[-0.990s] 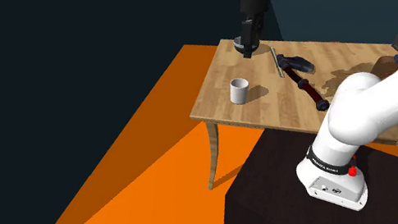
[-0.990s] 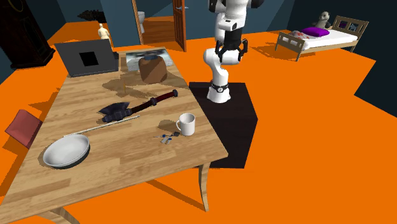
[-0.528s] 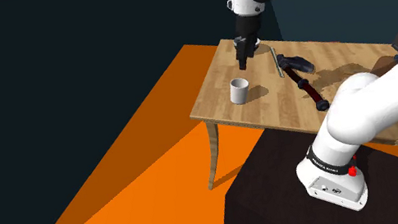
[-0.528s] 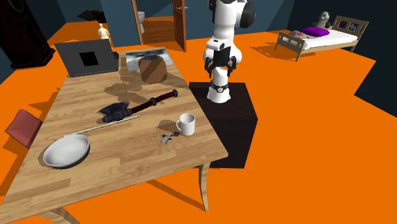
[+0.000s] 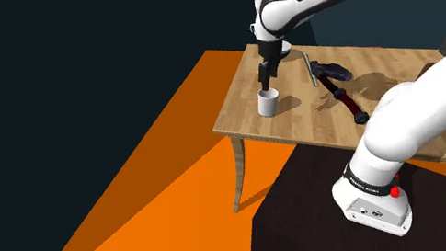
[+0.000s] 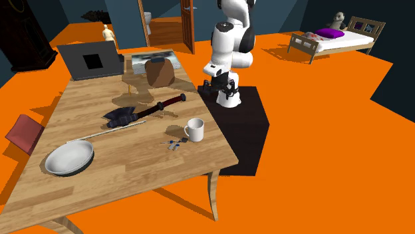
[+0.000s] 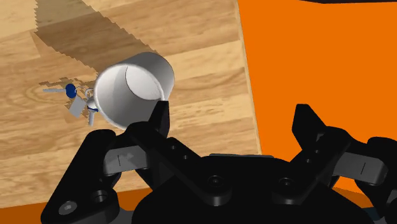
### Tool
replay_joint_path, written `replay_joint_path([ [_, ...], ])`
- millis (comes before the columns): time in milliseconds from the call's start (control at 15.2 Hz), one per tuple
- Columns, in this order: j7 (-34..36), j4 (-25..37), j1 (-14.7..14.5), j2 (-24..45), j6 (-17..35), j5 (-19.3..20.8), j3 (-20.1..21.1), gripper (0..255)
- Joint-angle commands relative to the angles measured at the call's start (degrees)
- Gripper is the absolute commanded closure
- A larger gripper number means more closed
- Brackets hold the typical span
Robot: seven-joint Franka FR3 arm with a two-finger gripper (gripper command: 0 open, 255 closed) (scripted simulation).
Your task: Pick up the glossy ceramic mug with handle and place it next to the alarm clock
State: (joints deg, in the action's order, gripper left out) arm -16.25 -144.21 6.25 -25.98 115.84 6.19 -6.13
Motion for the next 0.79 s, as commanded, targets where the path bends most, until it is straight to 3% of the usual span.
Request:
replay_joint_path([
  [0, -0.59, -0.19, 0.52, 3.36, 3.79, 0.70, -0.81, 0],
  [528, -3.90, 2.87, 2.72, 19.32, 17.39, 2.33, -4.46, 0],
  [726, -3.97, 2.00, 2.82, 21.00, 19.95, 2.31, -4.64, 0],
])
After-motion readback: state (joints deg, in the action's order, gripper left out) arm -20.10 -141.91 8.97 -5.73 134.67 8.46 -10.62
